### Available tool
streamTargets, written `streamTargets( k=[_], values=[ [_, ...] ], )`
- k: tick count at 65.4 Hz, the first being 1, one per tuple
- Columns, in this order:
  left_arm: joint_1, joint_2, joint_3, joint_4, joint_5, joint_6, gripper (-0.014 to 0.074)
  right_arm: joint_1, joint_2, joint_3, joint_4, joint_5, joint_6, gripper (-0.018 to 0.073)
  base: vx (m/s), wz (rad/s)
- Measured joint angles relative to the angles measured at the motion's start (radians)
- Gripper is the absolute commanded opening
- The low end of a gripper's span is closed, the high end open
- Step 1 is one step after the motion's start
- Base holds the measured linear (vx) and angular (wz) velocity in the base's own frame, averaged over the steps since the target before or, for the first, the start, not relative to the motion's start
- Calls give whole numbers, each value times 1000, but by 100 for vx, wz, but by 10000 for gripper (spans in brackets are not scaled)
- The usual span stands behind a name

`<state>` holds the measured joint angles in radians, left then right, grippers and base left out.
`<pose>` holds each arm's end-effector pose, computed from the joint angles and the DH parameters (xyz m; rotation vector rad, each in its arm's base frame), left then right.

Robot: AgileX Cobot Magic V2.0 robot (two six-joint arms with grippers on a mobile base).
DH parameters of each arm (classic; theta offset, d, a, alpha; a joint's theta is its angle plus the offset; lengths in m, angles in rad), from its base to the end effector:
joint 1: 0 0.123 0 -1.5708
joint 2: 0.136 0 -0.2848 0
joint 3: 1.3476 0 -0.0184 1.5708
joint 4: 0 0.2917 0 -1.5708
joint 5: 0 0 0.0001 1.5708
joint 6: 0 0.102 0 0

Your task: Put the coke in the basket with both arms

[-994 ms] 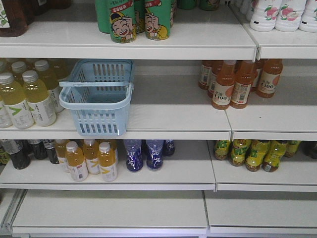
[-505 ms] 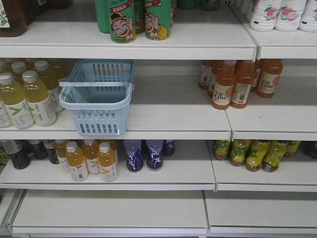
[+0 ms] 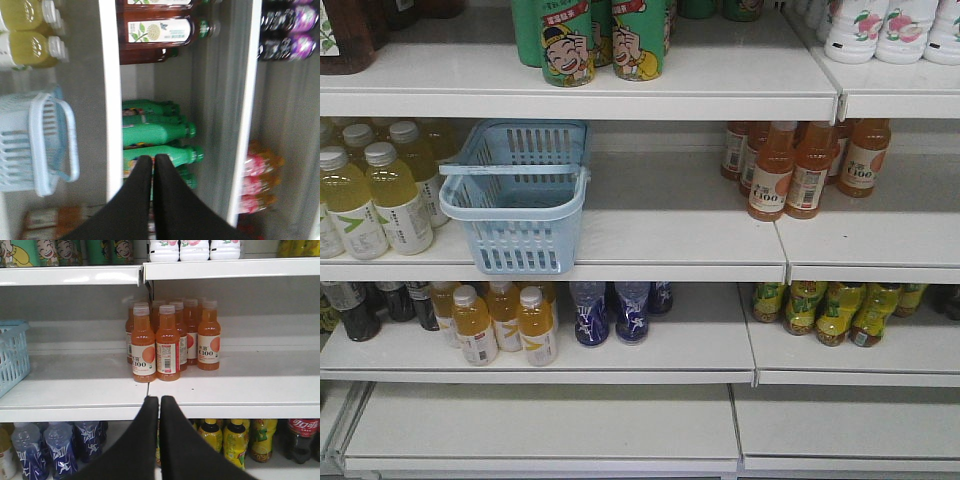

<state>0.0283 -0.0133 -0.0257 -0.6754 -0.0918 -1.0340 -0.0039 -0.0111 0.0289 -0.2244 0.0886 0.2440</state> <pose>0.1041 0.0087 0.2328 -1.1881 0.9374 -1.3450 0.1091 -0.0025 0.1952 0.0347 1.5874 -0.0027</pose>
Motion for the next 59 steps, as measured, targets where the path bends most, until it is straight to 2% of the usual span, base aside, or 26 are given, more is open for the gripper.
streamTargets(
  k=[3,8,14,25,30,35,40,47,52,59],
  values=[
    [0,0,-39,-31,-1,-59,-6,0,0,0,0,0,0,-5,0,0],
    [-1,0,-118,-32,-2,-103,-6,0,0,0,0,0,0,-5,0,0],
    [-1,0,-245,55,-19,-113,-6,0,0,0,0,0,0,-5,0,0],
    [-1,118,-473,299,-110,-116,-6,0,0,0,0,0,0,-5,0,0],
    [-1,212,-545,414,-174,-156,-6,0,0,0,0,0,0,-5,0,0],
    [-6,327,-591,575,-266,-256,-6,0,0,0,0,0,0,-5,0,0],
    [-11,457,-609,786,-387,-423,-6,0,0,0,0,0,0,-5,0,0],
    [-11,660,-611,1022,-533,-634,-1,0,0,0,0,0,0,-5,0,0],
    [-11,799,-611,1149,-593,-732,22,0,0,0,0,0,0,-5,0,0],
    [-11,979,-611,1237,-657,-781,110,0,0,0,0,0,0,-5,0,0]
  ],
)
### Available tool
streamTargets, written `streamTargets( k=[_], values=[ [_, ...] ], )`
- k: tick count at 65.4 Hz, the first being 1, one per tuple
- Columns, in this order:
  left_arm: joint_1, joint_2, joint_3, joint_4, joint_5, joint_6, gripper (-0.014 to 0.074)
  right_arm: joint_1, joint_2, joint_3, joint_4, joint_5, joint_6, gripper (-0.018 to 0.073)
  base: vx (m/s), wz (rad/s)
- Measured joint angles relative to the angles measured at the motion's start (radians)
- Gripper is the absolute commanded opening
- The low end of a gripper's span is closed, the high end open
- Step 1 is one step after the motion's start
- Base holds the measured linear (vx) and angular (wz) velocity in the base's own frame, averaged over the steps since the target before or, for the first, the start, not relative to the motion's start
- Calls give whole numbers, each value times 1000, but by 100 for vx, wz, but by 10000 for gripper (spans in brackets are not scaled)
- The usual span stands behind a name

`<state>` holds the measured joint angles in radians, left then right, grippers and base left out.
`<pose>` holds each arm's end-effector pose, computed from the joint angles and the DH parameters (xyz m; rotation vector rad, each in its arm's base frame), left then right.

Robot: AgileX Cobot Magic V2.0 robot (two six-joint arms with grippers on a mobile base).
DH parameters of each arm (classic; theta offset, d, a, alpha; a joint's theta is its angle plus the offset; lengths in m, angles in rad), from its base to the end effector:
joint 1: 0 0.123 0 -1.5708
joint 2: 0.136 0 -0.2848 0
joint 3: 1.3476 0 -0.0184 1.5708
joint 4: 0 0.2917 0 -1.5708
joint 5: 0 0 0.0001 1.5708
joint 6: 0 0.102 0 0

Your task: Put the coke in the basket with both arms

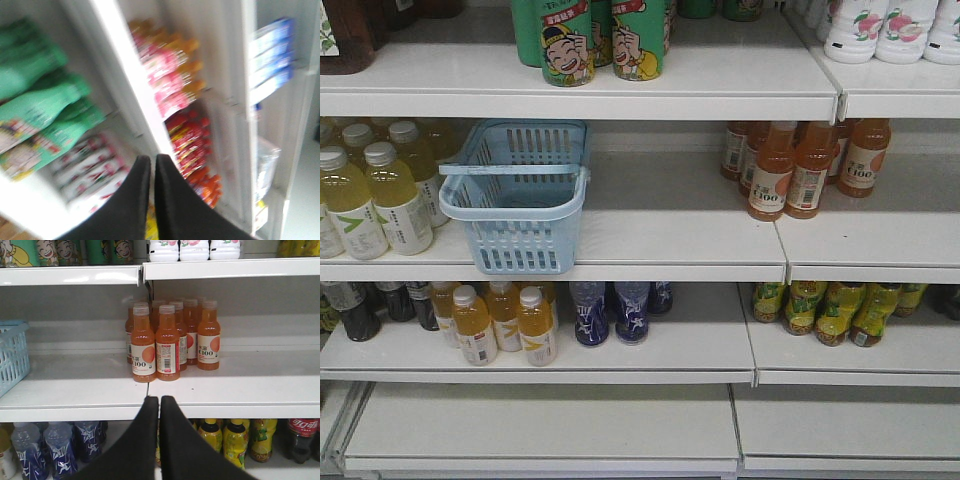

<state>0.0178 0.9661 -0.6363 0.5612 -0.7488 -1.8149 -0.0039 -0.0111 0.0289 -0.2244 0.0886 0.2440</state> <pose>0.2462 -0.0325 0.3639 -0.5273 1.1873 -1.4005 0.1091 -0.0025 0.1952 0.0347 1.5874 -0.0027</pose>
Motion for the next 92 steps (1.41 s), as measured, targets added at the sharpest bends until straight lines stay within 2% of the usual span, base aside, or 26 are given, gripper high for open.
streamTargets(
  k=[8,16,25,45,54,79,92],
  values=[
    [0,178,0,18,-103,-8,287,0,0,0,0,0,0,-5,0,0],
    [0,332,0,41,-158,-11,479,0,0,0,0,0,0,-5,0,0],
    [0,497,-10,42,-189,-12,578,0,0,0,0,0,0,-5,0,0],
    [-30,804,-212,41,-212,-35,576,0,0,0,0,0,0,-5,0,0],
    [-31,904,-283,54,-217,-88,576,0,0,0,0,0,0,-5,0,0],
    [-32,1064,-439,-8,-210,-117,575,0,0,0,0,0,0,-5,0,0],
    [-32,1104,-519,-12,-135,-133,547,0,0,0,0,0,0,-5,0,0]
  ],
)
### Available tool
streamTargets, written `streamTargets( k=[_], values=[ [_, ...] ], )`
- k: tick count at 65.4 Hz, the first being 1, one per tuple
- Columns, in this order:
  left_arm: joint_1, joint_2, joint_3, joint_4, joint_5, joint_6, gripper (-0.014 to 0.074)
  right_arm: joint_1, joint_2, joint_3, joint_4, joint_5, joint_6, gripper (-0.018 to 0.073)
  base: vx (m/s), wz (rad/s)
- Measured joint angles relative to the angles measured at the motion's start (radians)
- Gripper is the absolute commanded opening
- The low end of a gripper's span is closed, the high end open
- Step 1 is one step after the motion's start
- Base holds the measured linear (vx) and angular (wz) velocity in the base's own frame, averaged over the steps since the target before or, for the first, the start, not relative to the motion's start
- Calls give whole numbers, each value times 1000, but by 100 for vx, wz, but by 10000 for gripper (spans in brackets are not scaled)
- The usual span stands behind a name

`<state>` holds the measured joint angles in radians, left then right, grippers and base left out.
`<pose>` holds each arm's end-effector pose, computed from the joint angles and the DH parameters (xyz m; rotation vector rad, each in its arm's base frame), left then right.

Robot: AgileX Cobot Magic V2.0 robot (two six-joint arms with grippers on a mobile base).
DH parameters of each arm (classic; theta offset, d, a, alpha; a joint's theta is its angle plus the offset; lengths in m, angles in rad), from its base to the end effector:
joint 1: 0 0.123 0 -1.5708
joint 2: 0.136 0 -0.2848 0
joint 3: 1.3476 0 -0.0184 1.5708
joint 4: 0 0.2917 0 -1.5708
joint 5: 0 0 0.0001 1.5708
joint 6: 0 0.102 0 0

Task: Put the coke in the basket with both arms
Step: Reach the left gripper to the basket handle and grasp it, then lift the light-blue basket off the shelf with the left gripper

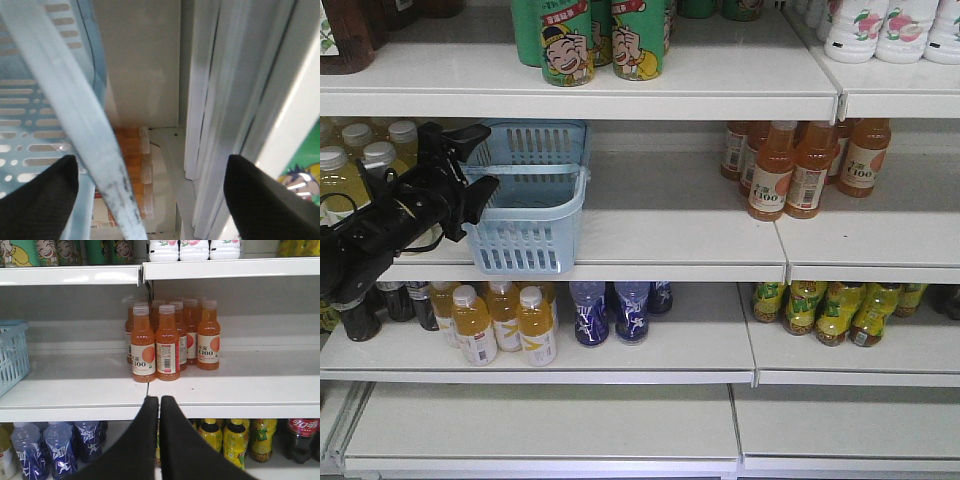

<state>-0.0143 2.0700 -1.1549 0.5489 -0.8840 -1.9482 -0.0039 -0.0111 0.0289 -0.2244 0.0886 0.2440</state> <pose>0.4725 -0.0479 0.1476 -1.0013 1.5321 -1.5167 0.1091 -0.0025 0.1952 0.0347 1.5874 -0.0027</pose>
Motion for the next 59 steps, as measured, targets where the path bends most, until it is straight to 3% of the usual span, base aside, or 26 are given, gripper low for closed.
streamTargets(
  k=[8,26,34,44,55,59],
  values=[
    [0,28,-30,-5,11,-27,448,0,0,0,0,0,0,-5,0,0],
    [0,70,-51,-2,19,-44,-9,0,0,0,0,0,0,-5,0,0],
    [0,71,-52,39,-5,-50,-8,0,0,0,0,0,0,-5,0,0],
    [2,72,-55,211,-95,-62,-8,0,0,0,0,0,0,-5,0,0],
    [-5,72,-56,549,-252,-178,-8,0,0,0,0,0,0,-5,0,0],
    [-15,69,-47,628,-273,-196,-8,0,0,0,0,0,0,-5,0,0]
  ],
)
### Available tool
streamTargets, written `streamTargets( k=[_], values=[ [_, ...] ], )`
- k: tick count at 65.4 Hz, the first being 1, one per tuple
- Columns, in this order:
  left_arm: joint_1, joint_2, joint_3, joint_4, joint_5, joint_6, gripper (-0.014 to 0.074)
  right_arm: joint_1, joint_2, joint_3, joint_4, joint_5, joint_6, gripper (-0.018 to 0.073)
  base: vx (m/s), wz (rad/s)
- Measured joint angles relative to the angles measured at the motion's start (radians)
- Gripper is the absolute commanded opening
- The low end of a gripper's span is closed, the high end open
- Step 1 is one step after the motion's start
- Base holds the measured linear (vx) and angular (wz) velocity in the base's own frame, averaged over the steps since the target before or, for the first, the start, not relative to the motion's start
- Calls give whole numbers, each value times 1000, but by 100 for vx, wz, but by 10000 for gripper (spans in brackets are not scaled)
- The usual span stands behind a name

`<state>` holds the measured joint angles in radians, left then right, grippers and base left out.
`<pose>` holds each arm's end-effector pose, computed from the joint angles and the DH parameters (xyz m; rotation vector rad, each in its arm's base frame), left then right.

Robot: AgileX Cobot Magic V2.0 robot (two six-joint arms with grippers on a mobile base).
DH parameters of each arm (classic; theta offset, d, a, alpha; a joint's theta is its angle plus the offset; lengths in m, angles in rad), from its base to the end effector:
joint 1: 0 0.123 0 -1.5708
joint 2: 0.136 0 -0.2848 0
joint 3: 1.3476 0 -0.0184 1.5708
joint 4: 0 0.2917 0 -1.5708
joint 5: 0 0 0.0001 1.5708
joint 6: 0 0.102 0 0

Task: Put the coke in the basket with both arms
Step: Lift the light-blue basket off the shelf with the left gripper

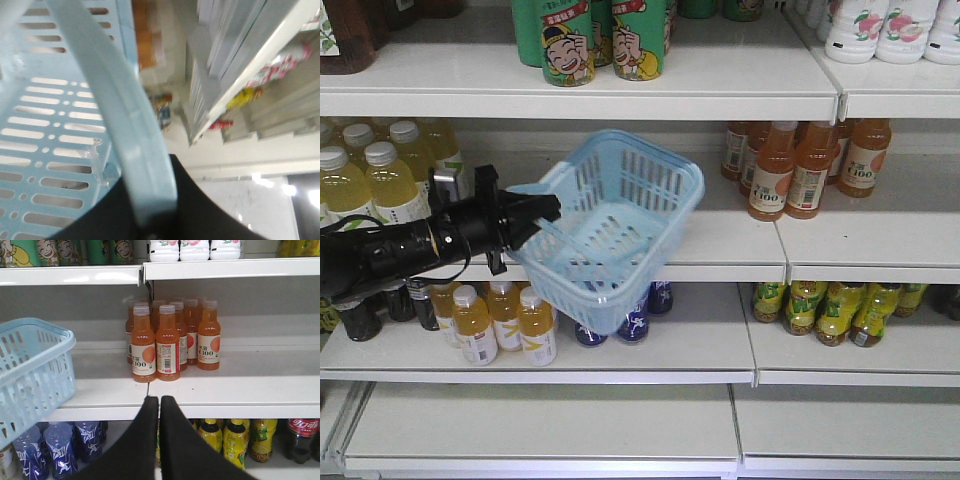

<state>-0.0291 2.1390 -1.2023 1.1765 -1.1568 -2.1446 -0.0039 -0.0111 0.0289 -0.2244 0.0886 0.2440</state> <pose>0.4422 -0.0991 0.1259 -0.4516 1.9870 -1.8110 0.1091 -0.0025 0.1952 0.0347 1.5874 -0.0027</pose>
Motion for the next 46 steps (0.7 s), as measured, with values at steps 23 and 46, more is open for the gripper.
streamTargets(
  k=[23,46],
  values=[
    [-134,-260,305,84,13,-9,-7,0,0,0,0,0,0,-5,0,0],
    [-325,-646,420,142,2,-23,-8,0,0,0,0,0,0,-5,0,0]
  ],
)
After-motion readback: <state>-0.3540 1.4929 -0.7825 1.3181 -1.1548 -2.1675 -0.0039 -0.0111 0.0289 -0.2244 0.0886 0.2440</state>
